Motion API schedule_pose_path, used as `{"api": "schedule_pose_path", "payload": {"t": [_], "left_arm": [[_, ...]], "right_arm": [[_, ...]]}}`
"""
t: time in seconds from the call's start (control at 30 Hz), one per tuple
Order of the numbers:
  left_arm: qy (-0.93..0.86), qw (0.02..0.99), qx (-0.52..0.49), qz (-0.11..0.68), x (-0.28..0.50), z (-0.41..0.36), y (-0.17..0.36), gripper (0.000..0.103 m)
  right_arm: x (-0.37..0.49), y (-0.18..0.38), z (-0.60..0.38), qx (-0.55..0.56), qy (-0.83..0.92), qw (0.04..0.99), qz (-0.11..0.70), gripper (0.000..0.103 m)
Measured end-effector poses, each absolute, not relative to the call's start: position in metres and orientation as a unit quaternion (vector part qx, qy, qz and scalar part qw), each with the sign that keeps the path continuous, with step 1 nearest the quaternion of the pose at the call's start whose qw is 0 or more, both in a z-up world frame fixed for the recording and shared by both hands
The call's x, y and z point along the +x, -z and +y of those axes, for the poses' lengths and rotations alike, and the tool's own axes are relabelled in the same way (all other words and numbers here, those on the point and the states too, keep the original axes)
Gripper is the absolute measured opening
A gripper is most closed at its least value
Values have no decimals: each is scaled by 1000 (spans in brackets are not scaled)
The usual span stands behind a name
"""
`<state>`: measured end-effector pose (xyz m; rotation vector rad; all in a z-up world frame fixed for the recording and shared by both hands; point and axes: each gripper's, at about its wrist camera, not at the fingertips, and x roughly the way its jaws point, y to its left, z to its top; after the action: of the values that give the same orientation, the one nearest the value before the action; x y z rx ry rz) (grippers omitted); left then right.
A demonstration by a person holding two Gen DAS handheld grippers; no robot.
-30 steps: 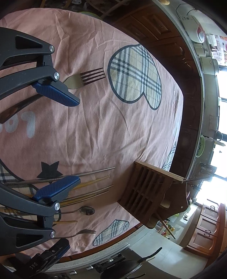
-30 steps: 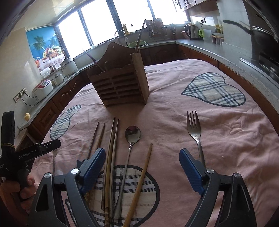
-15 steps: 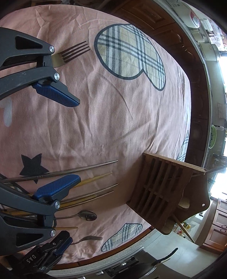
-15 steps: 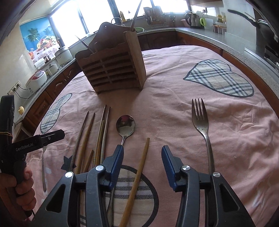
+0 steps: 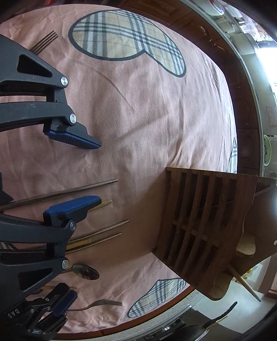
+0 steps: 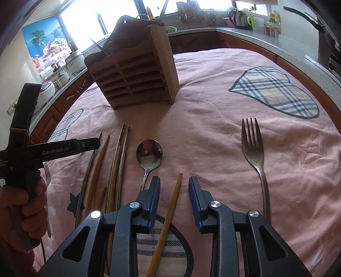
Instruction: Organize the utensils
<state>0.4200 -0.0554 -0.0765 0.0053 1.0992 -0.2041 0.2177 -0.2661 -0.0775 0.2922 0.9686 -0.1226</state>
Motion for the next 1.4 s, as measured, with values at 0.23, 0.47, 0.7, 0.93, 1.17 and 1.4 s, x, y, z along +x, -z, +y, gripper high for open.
{"api": "schedule_pose_path", "payload": {"t": [0.23,0.47,0.7,0.93,1.17,1.4], "left_arm": [[104,853,24,510,414,-64,80,7],[132,849,-32,511,388,-48,70,4],[151,857,-82,486,351,-22,38,3],[170,870,-99,452,312,3,-7,3],[181,879,-111,428,285,20,-38,3],[185,889,-111,405,272,30,-60,3]], "right_arm": [[221,80,-267,128,65,874,465,16],[216,74,-270,149,53,876,456,6],[207,47,-260,152,31,890,429,5],[197,12,-256,158,19,907,391,4],[187,-24,-258,157,15,924,349,4],[182,-47,-261,156,13,934,321,4]]}}
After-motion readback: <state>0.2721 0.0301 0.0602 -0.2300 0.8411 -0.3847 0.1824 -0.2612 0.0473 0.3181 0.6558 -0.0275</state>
